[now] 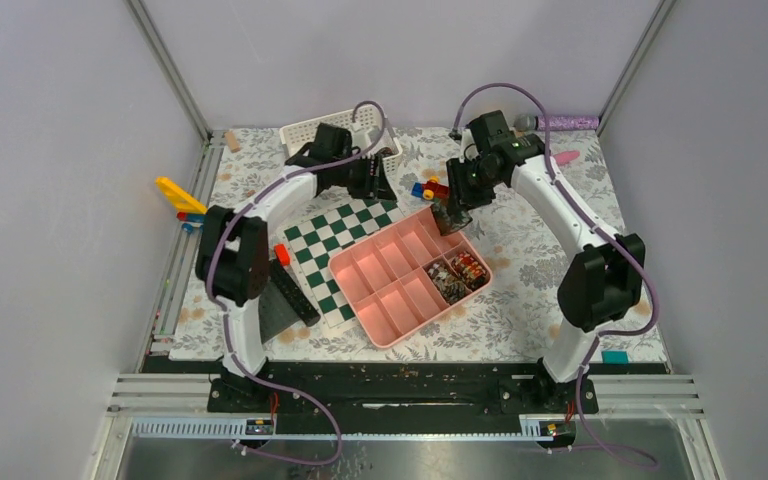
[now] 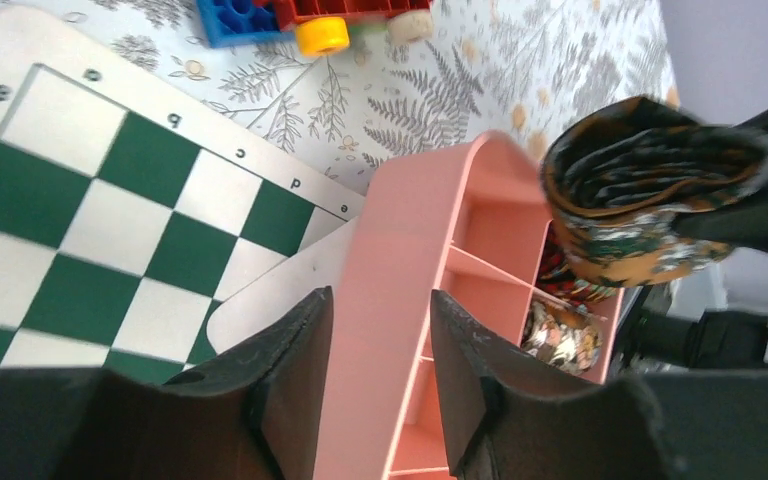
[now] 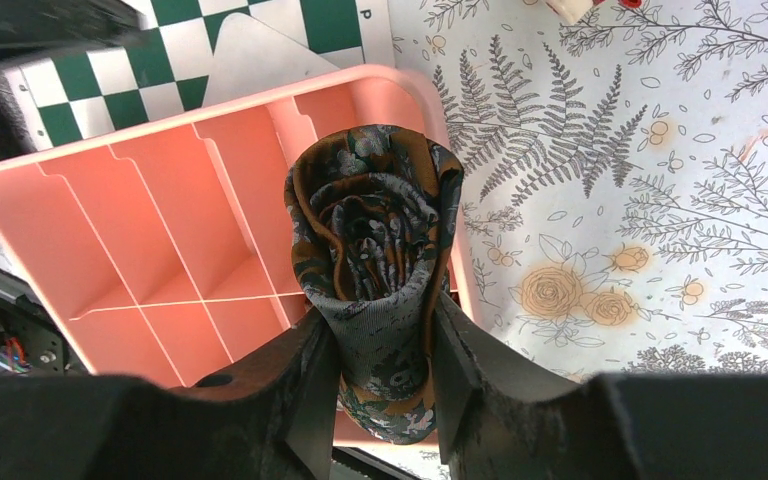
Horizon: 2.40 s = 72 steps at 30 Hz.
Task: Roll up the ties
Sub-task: Place the tie in the storage box.
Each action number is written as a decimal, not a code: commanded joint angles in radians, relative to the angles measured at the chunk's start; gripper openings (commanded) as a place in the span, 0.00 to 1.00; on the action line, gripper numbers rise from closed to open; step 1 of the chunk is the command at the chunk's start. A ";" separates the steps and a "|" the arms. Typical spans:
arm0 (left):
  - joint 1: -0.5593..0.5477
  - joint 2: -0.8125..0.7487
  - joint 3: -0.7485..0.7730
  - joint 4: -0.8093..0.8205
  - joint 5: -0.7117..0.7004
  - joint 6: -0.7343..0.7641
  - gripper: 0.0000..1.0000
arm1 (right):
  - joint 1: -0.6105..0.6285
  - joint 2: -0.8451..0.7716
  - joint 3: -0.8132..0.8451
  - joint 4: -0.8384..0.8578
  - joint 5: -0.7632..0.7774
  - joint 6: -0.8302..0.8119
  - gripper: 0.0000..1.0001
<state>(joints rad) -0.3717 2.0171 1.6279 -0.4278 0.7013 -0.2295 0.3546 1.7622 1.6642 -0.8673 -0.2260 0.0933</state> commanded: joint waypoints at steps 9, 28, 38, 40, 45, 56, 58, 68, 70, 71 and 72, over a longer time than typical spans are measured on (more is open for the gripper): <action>0.054 -0.400 -0.353 0.389 -0.293 -0.289 0.43 | 0.073 0.089 0.134 -0.101 0.142 -0.072 0.41; 0.062 -0.489 -0.454 0.383 -0.398 -0.299 0.46 | 0.121 0.187 0.154 -0.093 0.207 -0.084 0.41; 0.068 -0.487 -0.456 0.378 -0.395 -0.294 0.46 | 0.145 0.238 0.150 -0.087 0.220 -0.087 0.42; 0.068 -0.484 -0.454 0.378 -0.393 -0.295 0.46 | 0.148 0.245 0.148 -0.081 0.242 -0.089 0.42; 0.070 -0.478 -0.450 0.378 -0.382 -0.295 0.46 | 0.157 0.268 0.154 -0.077 0.261 -0.087 0.44; 0.074 -0.501 -0.469 0.402 -0.386 -0.297 0.46 | 0.162 0.292 0.138 -0.052 0.266 -0.087 0.47; 0.075 -0.499 -0.468 0.402 -0.383 -0.300 0.46 | 0.162 0.292 0.135 -0.045 0.261 -0.087 0.50; 0.076 -0.498 -0.466 0.401 -0.366 -0.307 0.47 | 0.162 0.278 0.132 -0.041 0.245 -0.087 0.60; 0.076 -0.502 -0.466 0.399 -0.367 -0.309 0.47 | 0.162 0.259 0.134 -0.041 0.250 -0.087 0.61; 0.076 -0.503 -0.465 0.397 -0.368 -0.311 0.47 | 0.162 0.250 0.135 -0.043 0.253 -0.086 0.63; 0.076 -0.503 -0.462 0.394 -0.370 -0.311 0.48 | 0.162 0.239 0.140 -0.044 0.254 -0.085 0.64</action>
<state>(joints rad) -0.3016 1.5654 1.1671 -0.0803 0.3252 -0.5323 0.5133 2.0506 1.7809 -0.9226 0.0063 0.0193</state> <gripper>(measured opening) 0.469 0.620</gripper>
